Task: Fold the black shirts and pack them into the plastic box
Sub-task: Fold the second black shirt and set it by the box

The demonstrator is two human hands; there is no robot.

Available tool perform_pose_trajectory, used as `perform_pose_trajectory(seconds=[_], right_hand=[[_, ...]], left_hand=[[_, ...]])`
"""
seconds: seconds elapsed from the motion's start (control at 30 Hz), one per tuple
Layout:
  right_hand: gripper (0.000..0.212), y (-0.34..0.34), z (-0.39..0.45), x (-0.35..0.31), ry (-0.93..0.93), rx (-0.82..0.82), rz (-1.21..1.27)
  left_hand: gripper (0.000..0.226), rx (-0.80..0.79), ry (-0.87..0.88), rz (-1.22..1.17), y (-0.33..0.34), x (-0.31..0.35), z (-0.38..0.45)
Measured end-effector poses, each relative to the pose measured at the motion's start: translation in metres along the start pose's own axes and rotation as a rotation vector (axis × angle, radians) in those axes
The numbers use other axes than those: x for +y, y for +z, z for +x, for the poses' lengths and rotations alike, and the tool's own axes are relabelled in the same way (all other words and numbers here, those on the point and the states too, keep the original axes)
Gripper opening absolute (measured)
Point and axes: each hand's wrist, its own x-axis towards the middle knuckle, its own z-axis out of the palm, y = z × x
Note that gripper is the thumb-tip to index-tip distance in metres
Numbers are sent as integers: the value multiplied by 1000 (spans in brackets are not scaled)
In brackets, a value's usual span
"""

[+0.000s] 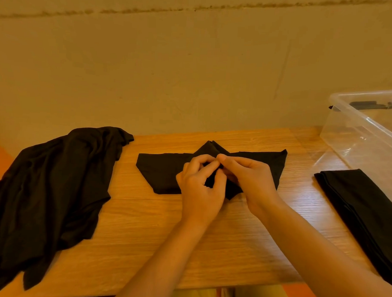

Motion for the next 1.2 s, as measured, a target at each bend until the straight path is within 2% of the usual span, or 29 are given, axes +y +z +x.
perform_pose_trajectory(seconds=[0.1,0.17,0.23,0.3,0.47,0.57,0.67,0.77,0.93,1.07,1.2], right_hand=[[6,-3,2,3,11,18,-44],[7,-5,3,6,-39,42,-132],[7,-5,4,10,-107,51,-222],[8,-2,5,12,-167,48,-278],[13,4,6,12,-262,10,-302],[15,6,8,14,-282,-17,-295],[17,5,9,16,-316,-43,-302],[20,3,9,19,-348,-52,-323],[19,0,11,20,-375,-43,-335],[18,-1,10,18,-377,-50,-320],[21,-2,8,17,-423,-55,-347]], left_hand=[[19,-93,-222,-249,-9,-1,5],[20,-106,-335,-256,-16,-3,22],[16,-174,-432,-109,-20,-2,50],[7,-310,-514,3,-18,-5,84],[31,-690,-619,332,13,-22,151],[26,-816,-666,453,34,-28,173],[18,-839,-606,557,53,-33,184],[14,-851,-443,677,64,-36,191],[21,-915,-305,690,64,-42,204],[10,-1020,-138,699,56,-42,207],[10,-1028,-57,757,48,-37,211]])
